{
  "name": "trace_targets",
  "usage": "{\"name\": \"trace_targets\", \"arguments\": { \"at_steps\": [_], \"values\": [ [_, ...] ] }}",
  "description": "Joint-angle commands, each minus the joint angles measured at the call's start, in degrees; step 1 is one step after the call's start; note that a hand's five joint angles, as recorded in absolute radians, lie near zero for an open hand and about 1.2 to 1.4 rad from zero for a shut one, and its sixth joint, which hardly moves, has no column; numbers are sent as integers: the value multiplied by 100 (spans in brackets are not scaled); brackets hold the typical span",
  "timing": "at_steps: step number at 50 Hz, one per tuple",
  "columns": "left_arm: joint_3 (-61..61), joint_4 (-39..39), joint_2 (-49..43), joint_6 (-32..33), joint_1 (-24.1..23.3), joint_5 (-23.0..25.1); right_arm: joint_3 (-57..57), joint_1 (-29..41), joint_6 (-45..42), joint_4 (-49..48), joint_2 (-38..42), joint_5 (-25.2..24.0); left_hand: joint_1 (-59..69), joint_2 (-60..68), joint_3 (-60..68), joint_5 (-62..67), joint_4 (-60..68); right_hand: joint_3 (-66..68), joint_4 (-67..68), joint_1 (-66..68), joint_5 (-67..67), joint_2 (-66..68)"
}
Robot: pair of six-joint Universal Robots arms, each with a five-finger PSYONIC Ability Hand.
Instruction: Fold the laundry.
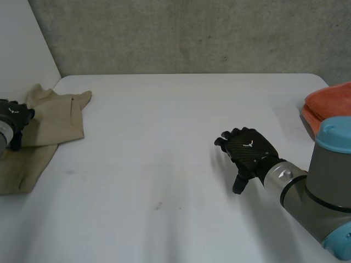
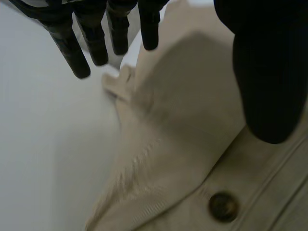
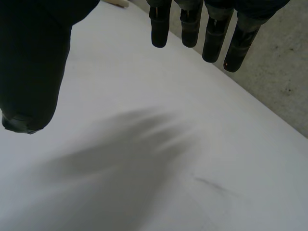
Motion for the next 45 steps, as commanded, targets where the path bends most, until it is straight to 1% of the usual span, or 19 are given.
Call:
{"name": "trace_targets", "arguments": {
  "at_steps": [1,2,3,5,8,11,15,16,19,20,23,24,26,27,31,34,35,41,45],
  "values": [
    [225,740,-393,-226,-61,-76,91,-11,2,-19,6,-6,5461,5512,5484,5445,5497,-232,-336,-161,-339,-263],
    [242,855,-393,-288,-87,-76,100,-11,2,-19,-3,-6,6343,6394,6367,6327,6379,-232,-336,-161,-339,-263],
    [251,986,-393,-358,-113,-84,109,-11,2,-19,-3,-6,6500,6551,6523,6484,6536,-232,-336,-161,-339,-263],
    [260,1337,-384,-542,-201,-180,135,-11,2,-19,-38,3,6501,6553,6525,6485,6537,-232,-336,-161,-339,-263],
    [234,1497,-314,-762,-429,-347,162,-11,2,-19,-144,3,6501,6553,6525,6485,6537,-232,-336,-161,-339,-263],
    [164,1480,-209,-920,-684,-418,188,-28,2,-28,-188,12,6501,6553,6525,6485,6537,-232,-336,-161,-339,-263],
    [-47,1270,519,-1622,-1167,-427,179,-204,2,-46,-293,65,6501,6553,6525,6485,6537,-232,-336,-161,-339,-263],
    [-187,1130,834,-2085,-1429,-419,179,-265,2,-46,-328,73,6501,6553,6525,6485,6537,-232,-336,-161,-339,-263],
    [-337,927,1223,-2852,-1949,-392,127,-503,11,-46,-451,82,6501,6553,6525,6485,6537,-232,-336,-161,-339,-263],
    [-381,830,1424,-3333,-2368,-375,118,-538,29,-46,-477,82,6501,6553,6525,6485,6537,-232,-336,-161,-339,-263],
    [-417,777,1654,-3899,-3021,-366,65,-635,81,-72,-592,91,6501,6553,6525,6485,6537,-232,-336,-161,-339,-263],
    [-417,777,1681,-4170,-3432,-366,56,-652,90,-81,-618,100,6501,6553,6525,6485,6537,-232,-336,-161,-339,-263],
    [-408,785,1638,-4322,-3812,-357,39,-705,90,-107,-680,109,6501,6553,6525,6485,6537,-232,-336,-161,-339,-263],
    [-382,794,1463,-4366,-4162,-357,39,-723,90,-107,-697,117,6501,6553,6525,6485,6537,-232,-336,-161,-339,-263],
    [-119,943,577,-4288,-4962,-366,47,-758,90,-107,-776,161,6501,6553,6525,6485,6537,-232,-336,-161,-339,-263],
    [93,935,188,-4156,-5290,-409,65,-775,90,-107,-777,170,886,938,910,870,922,-232,-336,-161,-339,-263],
    [102,891,118,-4016,-5369,-418,74,-776,90,-99,-777,170,-499,-447,-475,-515,-463,-232,-336,-161,-339,-263],
    [-214,751,467,-3664,-5308,-462,109,-793,81,-116,-768,153,-477,-426,-454,-493,-441,-232,-336,-161,-339,-263],
    [-670,593,1214,-3610,-5001,-655,74,-776,29,-99,-768,109,-444,-393,-420,-460,-408,-232,-336,-161,-339,-263]
  ]
}}
